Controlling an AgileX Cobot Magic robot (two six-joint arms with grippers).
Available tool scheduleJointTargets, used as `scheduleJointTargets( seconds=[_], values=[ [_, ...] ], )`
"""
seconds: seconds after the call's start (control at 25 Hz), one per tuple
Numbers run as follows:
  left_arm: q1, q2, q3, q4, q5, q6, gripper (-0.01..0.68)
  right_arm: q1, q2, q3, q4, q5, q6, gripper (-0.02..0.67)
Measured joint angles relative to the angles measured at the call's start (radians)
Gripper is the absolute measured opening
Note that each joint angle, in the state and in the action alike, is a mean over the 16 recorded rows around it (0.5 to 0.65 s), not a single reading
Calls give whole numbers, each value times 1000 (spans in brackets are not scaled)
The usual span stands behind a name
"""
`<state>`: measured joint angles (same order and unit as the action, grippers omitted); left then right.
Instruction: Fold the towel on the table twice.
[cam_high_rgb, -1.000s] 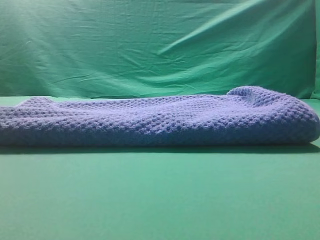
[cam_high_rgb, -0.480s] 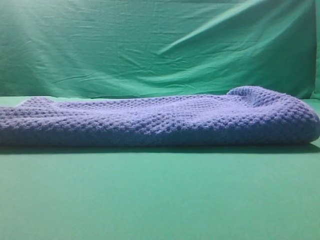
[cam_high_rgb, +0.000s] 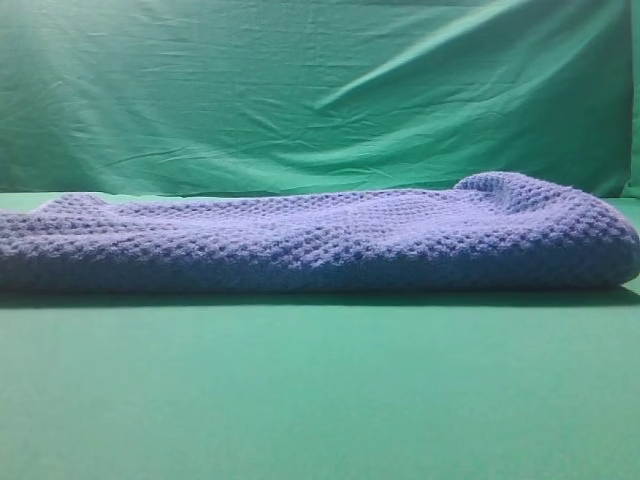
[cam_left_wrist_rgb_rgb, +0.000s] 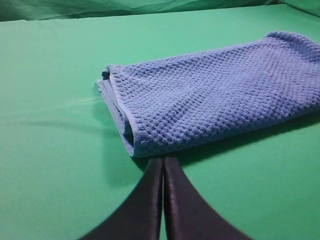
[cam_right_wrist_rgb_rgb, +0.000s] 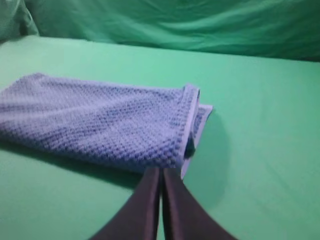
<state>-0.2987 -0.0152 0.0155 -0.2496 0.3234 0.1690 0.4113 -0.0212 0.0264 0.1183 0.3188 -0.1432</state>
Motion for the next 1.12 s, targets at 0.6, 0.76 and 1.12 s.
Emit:
scheduleJointTargets(
  seconds=[0.6,0.76,1.12],
  values=[
    [1,0,0,4,19,0,0,-4,0,1,-3,70,0,0],
    [19,0,0,4,19,0,0,-34,0,1,-3,70,0,0],
    [123,0,0,3,20,1,0,-198,0,1,-3,71,0,0]
  ],
)
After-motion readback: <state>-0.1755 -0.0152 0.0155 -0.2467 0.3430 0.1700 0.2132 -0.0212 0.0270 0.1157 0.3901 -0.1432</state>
